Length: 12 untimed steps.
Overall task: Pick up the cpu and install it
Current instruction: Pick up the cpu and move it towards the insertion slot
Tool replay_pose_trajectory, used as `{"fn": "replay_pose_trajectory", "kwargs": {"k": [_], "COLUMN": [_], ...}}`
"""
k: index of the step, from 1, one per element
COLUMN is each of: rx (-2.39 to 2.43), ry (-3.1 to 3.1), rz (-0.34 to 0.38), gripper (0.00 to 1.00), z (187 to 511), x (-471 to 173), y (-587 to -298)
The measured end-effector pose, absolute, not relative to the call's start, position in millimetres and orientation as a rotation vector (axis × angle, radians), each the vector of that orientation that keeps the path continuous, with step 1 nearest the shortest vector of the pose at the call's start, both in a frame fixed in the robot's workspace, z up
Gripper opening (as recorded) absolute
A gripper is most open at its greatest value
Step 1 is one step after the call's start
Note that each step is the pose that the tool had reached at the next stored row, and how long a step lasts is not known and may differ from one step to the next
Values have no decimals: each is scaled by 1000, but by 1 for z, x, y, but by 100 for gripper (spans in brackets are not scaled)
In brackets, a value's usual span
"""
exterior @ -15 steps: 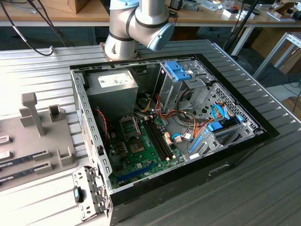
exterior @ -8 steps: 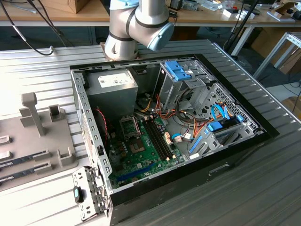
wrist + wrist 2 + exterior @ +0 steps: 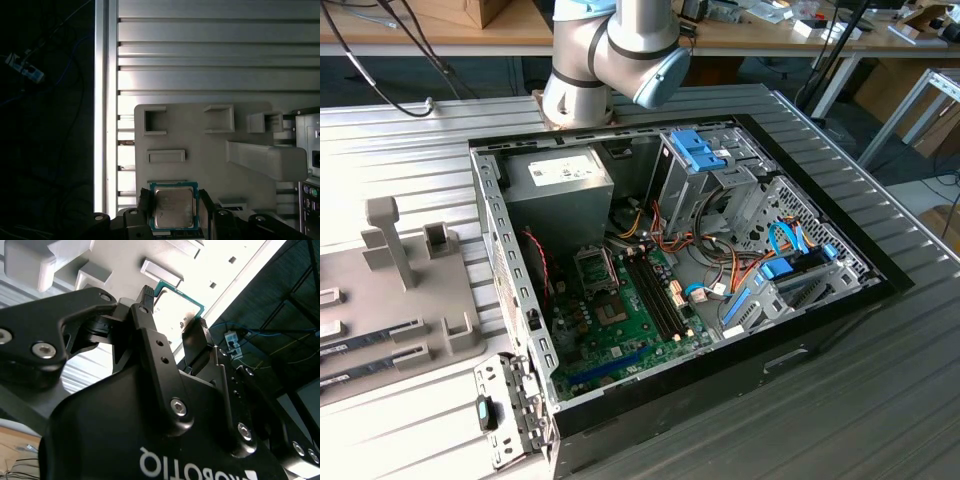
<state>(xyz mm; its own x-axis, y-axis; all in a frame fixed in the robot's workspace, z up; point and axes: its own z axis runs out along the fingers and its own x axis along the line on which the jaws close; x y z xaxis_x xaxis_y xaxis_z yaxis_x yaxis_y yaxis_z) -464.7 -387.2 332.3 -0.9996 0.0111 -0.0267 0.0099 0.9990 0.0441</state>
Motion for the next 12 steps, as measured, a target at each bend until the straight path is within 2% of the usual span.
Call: {"fn": "replay_pose_trajectory", "kwargs": {"k": [12], "rx": [16], "ry": [3114], "rz": [69], "gripper": [47], "z": [336], "x": [-465], "y": [-387]}}
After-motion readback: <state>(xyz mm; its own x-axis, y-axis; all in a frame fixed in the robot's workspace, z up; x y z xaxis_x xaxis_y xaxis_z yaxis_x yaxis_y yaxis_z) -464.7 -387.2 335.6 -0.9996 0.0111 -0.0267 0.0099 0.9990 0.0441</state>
